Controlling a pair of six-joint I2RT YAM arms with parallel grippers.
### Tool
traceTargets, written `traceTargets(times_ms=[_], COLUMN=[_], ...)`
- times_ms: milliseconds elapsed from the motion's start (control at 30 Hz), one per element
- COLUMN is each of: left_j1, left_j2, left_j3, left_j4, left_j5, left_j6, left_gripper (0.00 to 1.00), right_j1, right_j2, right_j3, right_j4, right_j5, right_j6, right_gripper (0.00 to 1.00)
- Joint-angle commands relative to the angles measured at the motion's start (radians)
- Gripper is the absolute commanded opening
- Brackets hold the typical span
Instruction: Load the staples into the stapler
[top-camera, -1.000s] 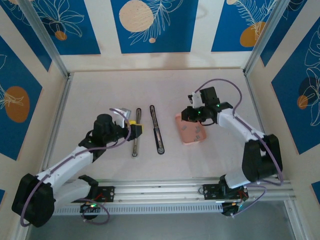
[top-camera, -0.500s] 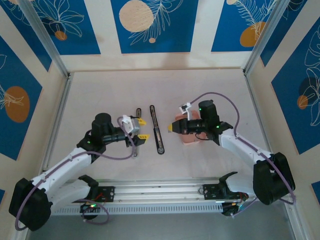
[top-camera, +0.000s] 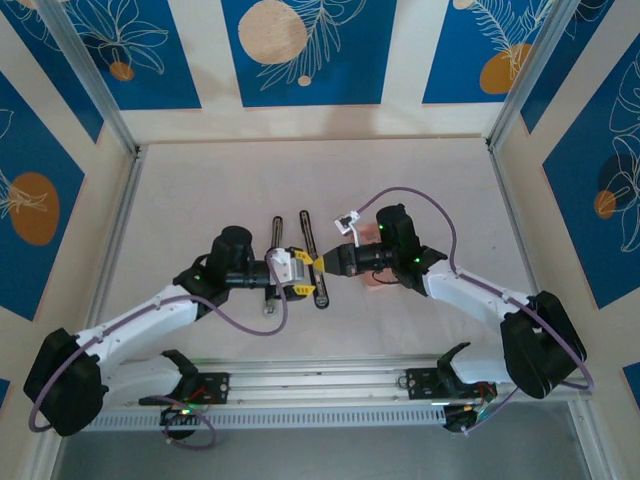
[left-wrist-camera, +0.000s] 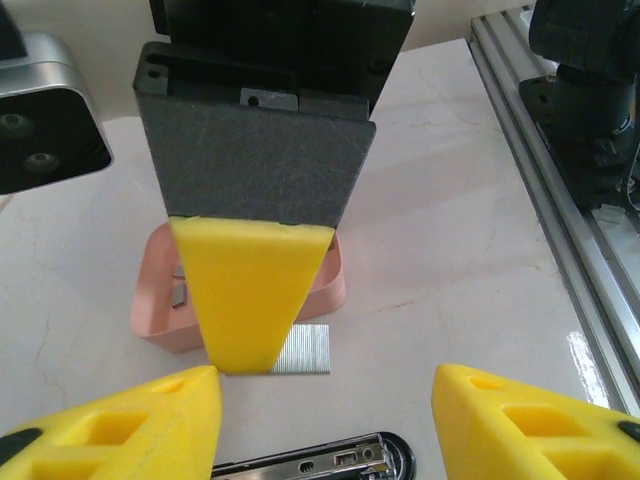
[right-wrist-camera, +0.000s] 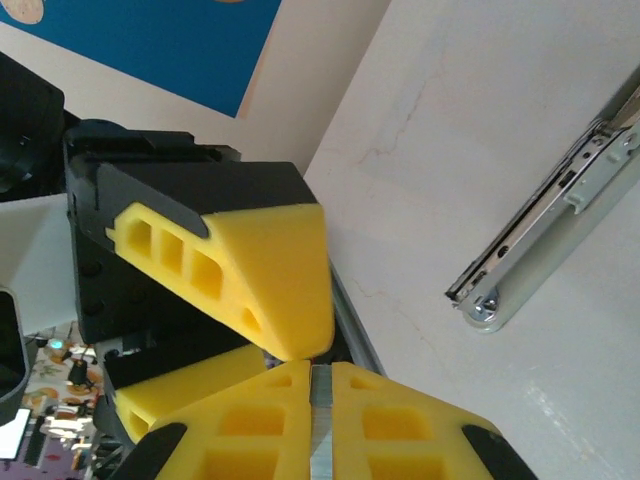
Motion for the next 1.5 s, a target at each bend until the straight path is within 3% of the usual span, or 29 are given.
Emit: traceTargets(times_ms=[0, 300, 867, 967, 1167, 1467], left_j1=[-0.015, -0.021, -0.030, -0.030, -0.036, -0.093], left_j2=[0.019, 0.038, 0.031, 0.034, 0.084, 0.315], left_j3=[0.021, 0.008, -0.002, 0.004, 0.019, 0.109], left_j4=[0.036, 0.102, 0.118, 0.101, 0.080, 0.110], left_j5=[-0.035, -0.075, -0.044, -0.051, -0.091, -0.191], left_j6=[0.035, 0.010, 0.022, 0.028, 0.030, -0.029], left_gripper=[0.56, 0.57, 0.27, 0.24, 0.23, 0.23], right_j1=[0.013, 0.019, 0.016, 0.007, -0.073, -0.228], right_j2=[0.015, 0.022, 0.019, 0.005, -0.121, -0.340], right_j3=[-0.009, -0.013, -0.030, -0.034, -0.053, -0.082], right_j4=[0.054, 0.065, 0.101, 0.090, -0.063, -0.366], right_j5=[-0.037, -0.051, -0.055, -0.047, 0.011, 0.140], right_j6=[0.029, 0.034, 0.062, 0.060, -0.001, -0.082], right_gripper=[0.12, 0.12, 0.12, 0.18, 0.45, 0.49])
